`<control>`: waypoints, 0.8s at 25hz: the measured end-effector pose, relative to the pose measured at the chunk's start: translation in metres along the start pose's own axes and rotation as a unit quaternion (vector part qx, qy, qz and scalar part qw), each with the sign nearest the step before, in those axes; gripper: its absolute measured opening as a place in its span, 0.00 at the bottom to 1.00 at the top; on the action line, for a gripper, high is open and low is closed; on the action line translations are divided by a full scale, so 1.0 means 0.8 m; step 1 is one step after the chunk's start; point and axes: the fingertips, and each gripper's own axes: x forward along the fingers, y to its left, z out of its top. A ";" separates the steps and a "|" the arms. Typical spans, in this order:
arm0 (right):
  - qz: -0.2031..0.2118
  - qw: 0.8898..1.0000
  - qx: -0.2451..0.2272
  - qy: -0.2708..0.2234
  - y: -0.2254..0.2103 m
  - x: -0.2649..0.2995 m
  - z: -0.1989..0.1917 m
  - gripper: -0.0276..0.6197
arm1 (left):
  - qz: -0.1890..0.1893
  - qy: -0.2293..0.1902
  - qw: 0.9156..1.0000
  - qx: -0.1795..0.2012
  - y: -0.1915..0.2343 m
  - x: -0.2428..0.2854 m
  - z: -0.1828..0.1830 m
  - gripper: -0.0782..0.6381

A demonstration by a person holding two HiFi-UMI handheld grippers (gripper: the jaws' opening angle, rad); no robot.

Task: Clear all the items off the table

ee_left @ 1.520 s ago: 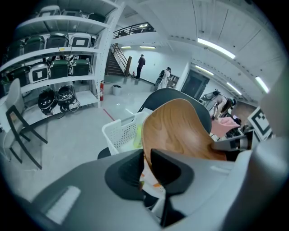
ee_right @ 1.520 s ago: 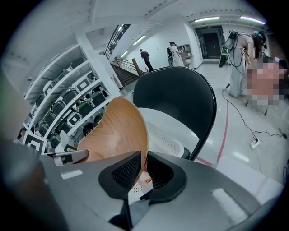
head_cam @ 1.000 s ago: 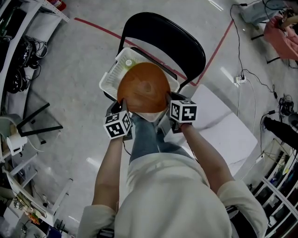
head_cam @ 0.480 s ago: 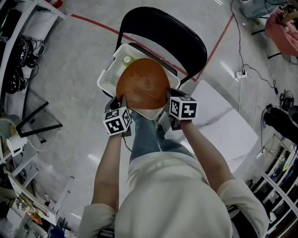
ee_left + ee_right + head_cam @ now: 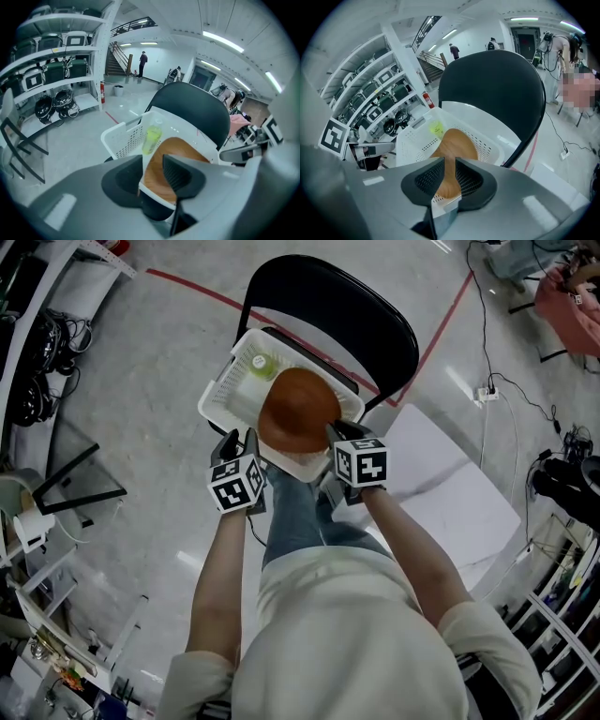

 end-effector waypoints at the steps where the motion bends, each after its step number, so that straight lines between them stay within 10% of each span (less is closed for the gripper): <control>1: 0.000 1.000 -0.002 0.000 0.000 -0.001 0.000 0.15 | 0.000 -0.001 1.000 0.000 -0.001 -0.001 0.001 0.30; 20: -0.004 1.000 -0.013 -0.014 -0.001 -0.021 0.000 0.12 | -0.002 -0.017 1.000 -0.002 -0.015 -0.019 0.003 0.22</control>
